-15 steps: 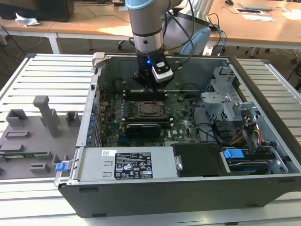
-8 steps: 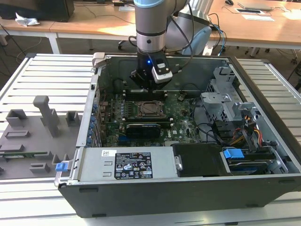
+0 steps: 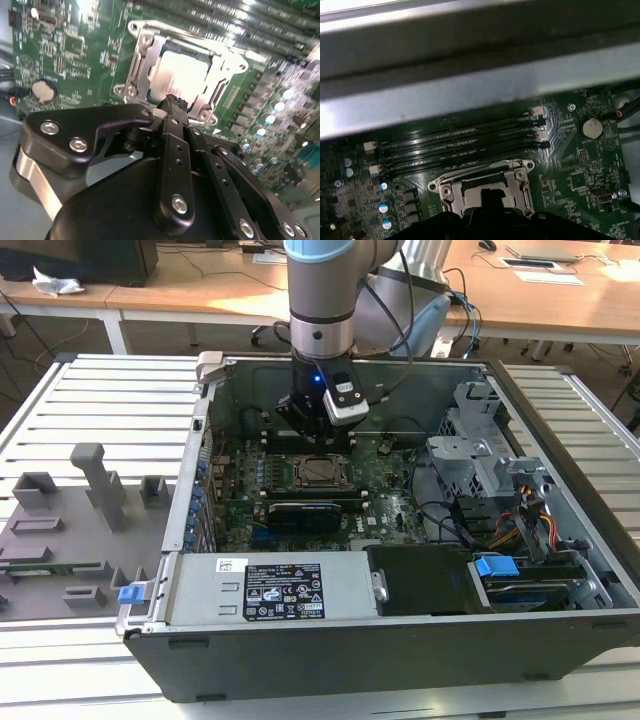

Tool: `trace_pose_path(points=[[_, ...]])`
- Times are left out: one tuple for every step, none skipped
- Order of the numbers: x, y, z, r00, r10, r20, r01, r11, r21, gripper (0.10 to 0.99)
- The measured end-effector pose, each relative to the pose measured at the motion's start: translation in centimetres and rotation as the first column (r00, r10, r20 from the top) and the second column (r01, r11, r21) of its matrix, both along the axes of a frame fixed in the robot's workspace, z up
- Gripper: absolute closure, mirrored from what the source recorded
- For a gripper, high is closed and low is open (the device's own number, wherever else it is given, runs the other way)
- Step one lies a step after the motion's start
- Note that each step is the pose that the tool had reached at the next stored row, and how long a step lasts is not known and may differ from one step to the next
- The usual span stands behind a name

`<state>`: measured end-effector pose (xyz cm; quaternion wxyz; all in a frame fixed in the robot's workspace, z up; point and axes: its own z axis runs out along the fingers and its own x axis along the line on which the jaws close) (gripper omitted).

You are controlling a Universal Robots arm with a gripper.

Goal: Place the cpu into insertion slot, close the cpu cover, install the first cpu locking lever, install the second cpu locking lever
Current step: 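Install the first cpu locking lever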

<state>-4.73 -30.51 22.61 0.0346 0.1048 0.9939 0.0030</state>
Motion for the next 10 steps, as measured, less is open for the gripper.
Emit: trace_pose_path(points=[[0.0,-0.28,0.0,1.0,0.0,0.0001,0.0,1.0,0.0,0.98],[0.01,-0.58,-0.01,1.0,0.0,0.0001,0.0,1.0,0.0,0.98],[0.0,-0.79,0.0,1.0,0.0,0.0001,0.0,1.0,0.0,0.98],[0.0,-1.13,0.0,1.0,0.0,0.0001,0.0,1.0,0.0,0.98],[0.0,-1.37,0.0,1.0,0.0,0.0,0.0,1.0,0.0,0.98],[0.0,-1.59,0.0,1.0,0.0,0.0001,0.0,1.0,0.0,0.98],[0.01,-1.89,-0.01,1.0,0.0,0.0001,0.0,1.0,0.0,0.98],[0.01,-2.0,0.0,1.0,0.0,0.0001,0.0,1.0,0.0,0.98],[0.01,-2.03,-0.01,1.0,0.002,0.0002,-0.002,1.0,0.0,0.98],[0.0,-2.04,-0.02,0.9993,0.037,0.0001,-0.037,0.9993,-0.001,0.98]])
